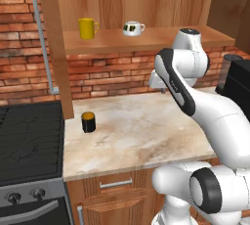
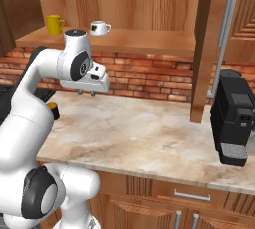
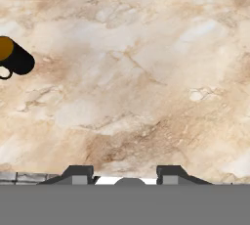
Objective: Pick the mug on the counter and place it in the cabinet with the handle facing the right, like the mugs already inside.
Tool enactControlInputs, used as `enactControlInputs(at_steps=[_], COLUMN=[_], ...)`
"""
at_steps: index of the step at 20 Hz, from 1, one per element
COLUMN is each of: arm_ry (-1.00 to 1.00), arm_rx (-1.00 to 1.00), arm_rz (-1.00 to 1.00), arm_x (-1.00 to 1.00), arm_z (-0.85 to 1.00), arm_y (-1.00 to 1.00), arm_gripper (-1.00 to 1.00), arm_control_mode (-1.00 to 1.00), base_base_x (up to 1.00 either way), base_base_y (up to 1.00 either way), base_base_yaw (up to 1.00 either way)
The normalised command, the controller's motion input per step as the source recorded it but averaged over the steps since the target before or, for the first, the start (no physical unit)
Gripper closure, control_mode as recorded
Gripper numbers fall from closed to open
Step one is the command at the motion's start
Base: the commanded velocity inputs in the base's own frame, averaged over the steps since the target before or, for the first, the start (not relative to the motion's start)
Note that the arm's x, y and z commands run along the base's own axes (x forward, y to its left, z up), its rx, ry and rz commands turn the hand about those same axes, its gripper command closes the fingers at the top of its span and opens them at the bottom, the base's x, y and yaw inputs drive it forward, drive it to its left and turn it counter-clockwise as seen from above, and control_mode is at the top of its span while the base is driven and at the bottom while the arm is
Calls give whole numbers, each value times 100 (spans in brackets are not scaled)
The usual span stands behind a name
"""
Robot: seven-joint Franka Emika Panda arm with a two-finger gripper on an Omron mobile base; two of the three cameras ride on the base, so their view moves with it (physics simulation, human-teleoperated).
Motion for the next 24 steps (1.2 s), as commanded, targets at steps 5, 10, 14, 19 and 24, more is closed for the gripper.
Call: enactControlInputs(at_steps=[5,10,14,19,24], arm_ry=[0,0,-1,0,0], arm_rx=[0,0,0,0,0], arm_rz=[-4,-12,-16,-17,-15], arm_x=[-5,9,24,29,32], arm_z=[-4,-10,-17,-26,-40], arm_y=[29,56,64,69,68], arm_gripper=[-100,-100,-100,-100,-100], arm_control_mode=[-100,-100,-100,-100,-100], base_base_x=[0,0,0,0,0], base_base_y=[0,0,0,0,0], base_base_yaw=[0,0,0,0,0])
